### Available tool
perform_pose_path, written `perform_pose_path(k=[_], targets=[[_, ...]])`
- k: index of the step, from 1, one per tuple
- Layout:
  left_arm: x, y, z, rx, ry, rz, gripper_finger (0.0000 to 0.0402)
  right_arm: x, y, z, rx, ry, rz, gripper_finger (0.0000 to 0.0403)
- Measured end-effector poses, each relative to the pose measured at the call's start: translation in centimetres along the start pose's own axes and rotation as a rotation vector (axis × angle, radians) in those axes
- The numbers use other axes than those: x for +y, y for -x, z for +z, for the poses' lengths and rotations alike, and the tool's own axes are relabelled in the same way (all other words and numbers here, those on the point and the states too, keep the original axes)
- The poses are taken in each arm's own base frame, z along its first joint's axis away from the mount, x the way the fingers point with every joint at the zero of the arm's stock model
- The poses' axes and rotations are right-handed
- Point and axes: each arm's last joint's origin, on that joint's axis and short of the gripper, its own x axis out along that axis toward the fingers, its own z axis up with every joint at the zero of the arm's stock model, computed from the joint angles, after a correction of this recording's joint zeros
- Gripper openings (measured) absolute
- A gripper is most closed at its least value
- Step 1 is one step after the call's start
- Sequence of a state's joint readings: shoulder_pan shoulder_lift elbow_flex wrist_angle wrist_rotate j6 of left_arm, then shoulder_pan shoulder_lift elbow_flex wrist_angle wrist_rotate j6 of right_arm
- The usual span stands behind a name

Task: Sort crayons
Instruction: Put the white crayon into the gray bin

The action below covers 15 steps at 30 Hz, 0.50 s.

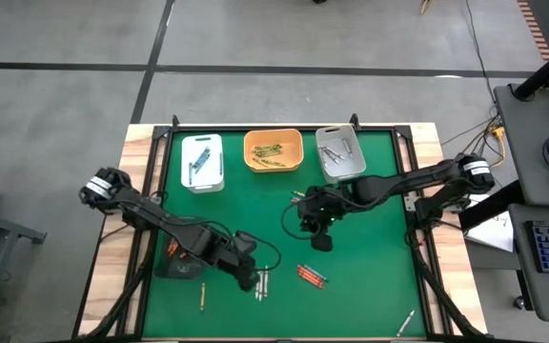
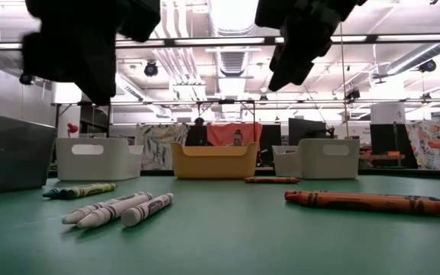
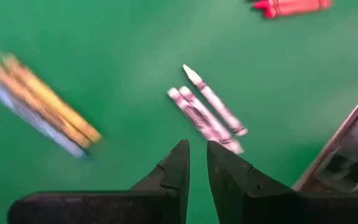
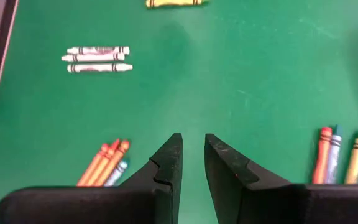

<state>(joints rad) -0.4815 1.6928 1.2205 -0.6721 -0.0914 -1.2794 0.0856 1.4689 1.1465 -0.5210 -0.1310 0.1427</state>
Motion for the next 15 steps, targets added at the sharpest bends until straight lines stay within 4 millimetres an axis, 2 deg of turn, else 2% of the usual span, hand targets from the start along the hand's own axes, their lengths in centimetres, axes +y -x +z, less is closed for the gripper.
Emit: perform_pose_path(k=[3,6,9,15], targets=[[-1.4,-0.1,-0.5,0.007,0.182,-0.019,0.0038,0.2,0.6,-0.3,0.024,0.032,-0.003,0.0057],[-2.6,-0.2,-0.8,-0.031,0.275,-0.019,0.0038,0.4,0.6,-1.0,0.032,0.039,0.002,0.0057],[-3.0,-1.0,-1.1,-0.055,0.304,0.044,0.0038,0.8,0.1,-2.1,0.072,0.037,0.008,0.0057],[-4.0,-3.8,-2.1,-0.041,0.278,0.189,0.0038,2.1,-0.8,-3.8,0.125,0.035,0.02,0.0057]])
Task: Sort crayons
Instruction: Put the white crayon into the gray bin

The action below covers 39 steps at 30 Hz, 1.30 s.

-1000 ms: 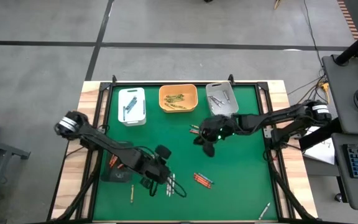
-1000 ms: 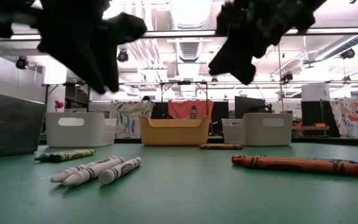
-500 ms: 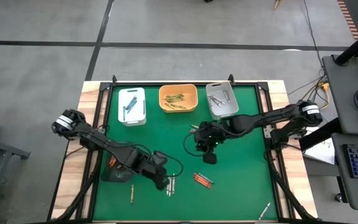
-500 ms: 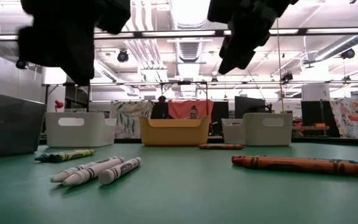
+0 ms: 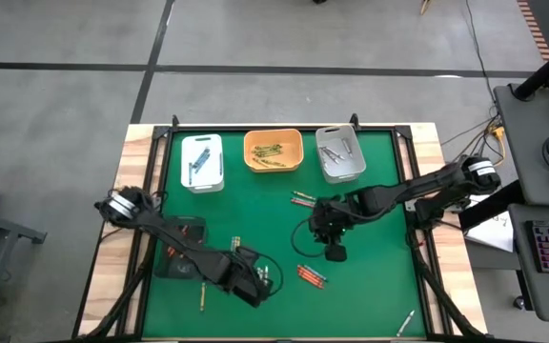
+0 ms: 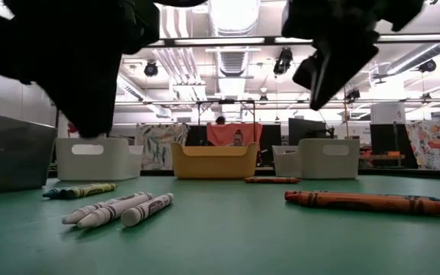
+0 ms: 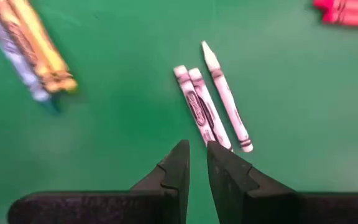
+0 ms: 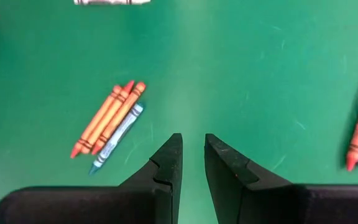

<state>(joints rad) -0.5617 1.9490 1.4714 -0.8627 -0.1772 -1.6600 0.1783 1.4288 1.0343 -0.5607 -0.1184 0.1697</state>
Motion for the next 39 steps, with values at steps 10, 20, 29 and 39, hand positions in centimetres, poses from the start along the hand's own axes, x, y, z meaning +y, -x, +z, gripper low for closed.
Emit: perform_pose_path(k=[10,20,29,39], targets=[[-2.3,-1.7,-1.4,-0.071,-0.059,0.234,0.0038,1.9,-0.4,-0.8,0.002,0.04,-0.067,0.0057],[-4.0,-1.9,-1.6,-0.144,-0.118,0.255,0.0068,1.8,-0.6,-1.2,0.016,0.05,-0.096,0.0057],[-3.7,-2.7,-1.7,-0.171,-0.12,0.25,0.0135,2.1,-0.7,-1.3,0.018,0.058,-0.1,0.0057],[-3.0,-4.1,-2.0,-0.173,-0.1,0.244,0.0139,2.0,-0.8,-1.5,0.024,0.058,-0.104,0.0057]])
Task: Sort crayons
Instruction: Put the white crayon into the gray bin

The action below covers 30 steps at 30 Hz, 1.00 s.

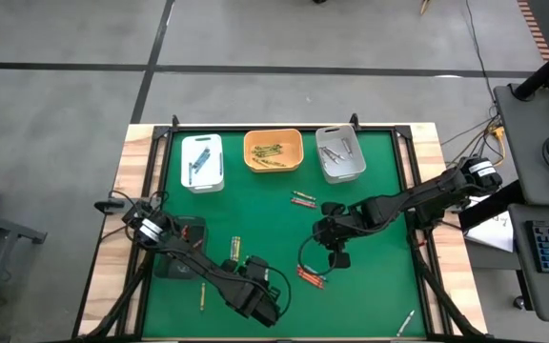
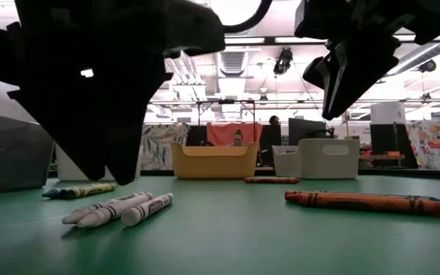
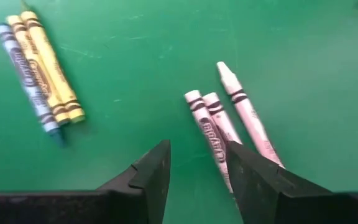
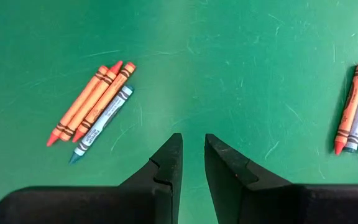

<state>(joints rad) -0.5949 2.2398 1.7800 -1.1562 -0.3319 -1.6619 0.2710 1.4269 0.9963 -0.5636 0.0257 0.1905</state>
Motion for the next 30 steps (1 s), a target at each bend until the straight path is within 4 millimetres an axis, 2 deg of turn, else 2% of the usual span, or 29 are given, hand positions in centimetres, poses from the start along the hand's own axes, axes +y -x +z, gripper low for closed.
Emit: perform_pose_path(k=[30], targets=[[0.17,-0.73,-0.52,0.001,-0.001,-0.007,0.0139,-0.08,-0.29,-0.43,0.016,0.001,-0.003,0.0057]])
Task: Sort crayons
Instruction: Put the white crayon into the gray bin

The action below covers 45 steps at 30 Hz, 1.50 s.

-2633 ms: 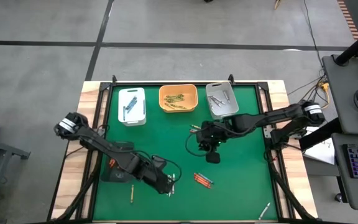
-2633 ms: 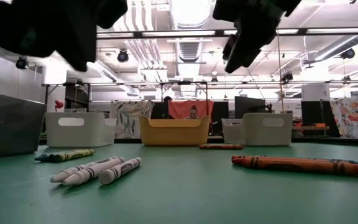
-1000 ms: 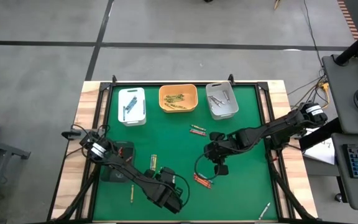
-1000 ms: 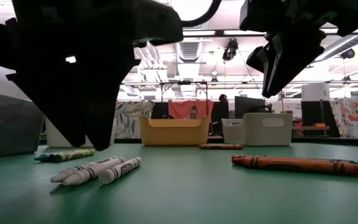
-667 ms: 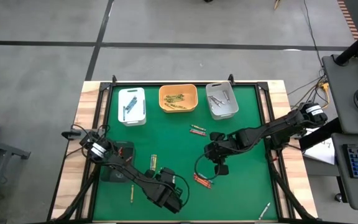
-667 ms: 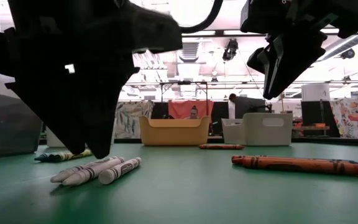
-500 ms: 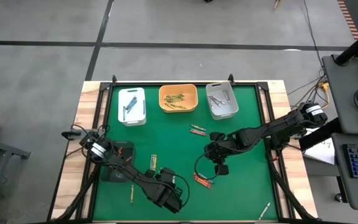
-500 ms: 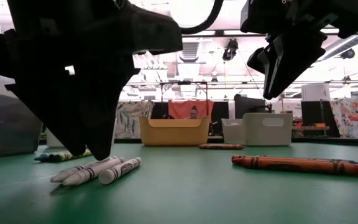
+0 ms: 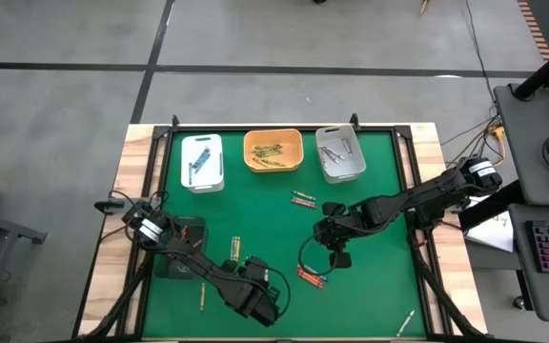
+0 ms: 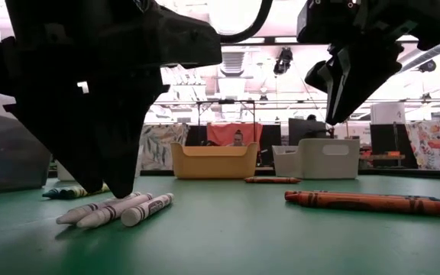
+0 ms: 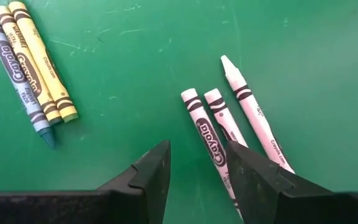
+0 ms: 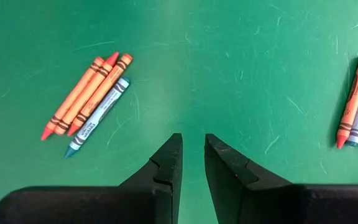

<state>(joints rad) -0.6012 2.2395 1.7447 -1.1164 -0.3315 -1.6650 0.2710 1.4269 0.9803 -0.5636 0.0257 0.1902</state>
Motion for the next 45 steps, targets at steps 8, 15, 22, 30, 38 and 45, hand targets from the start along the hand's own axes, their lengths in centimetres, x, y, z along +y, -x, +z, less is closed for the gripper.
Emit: perform_pose_path(k=[8,15,22,30,38,45], targets=[[0.0,0.0,-0.1,0.0,-0.003,0.0,0.0139,0.0,-0.2,-0.3,0.009,0.0,-0.002,0.0057],[0.2,-0.2,-0.3,-0.001,-0.003,0.004,0.0139,-0.1,-0.4,-0.4,0.0,0.0,0.0,0.0057],[0.4,-0.6,-0.5,-0.002,-0.009,0.018,0.0139,-0.1,-0.5,-0.5,0.004,0.0,-0.001,0.0057],[0.6,-1.3,-1.0,-0.015,-0.008,-0.007,0.0124,-0.1,-0.5,-0.5,0.004,0.0,-0.001,0.0057],[0.5,-1.3,-1.0,-0.013,0.0,-0.015,0.0069,-0.1,-0.5,-0.5,0.005,0.0,-0.001,0.0057],[0.6,-1.3,-1.1,-0.018,0.007,-0.013,0.0025,-0.1,-0.5,-0.5,0.003,0.0,-0.001,0.0057]])
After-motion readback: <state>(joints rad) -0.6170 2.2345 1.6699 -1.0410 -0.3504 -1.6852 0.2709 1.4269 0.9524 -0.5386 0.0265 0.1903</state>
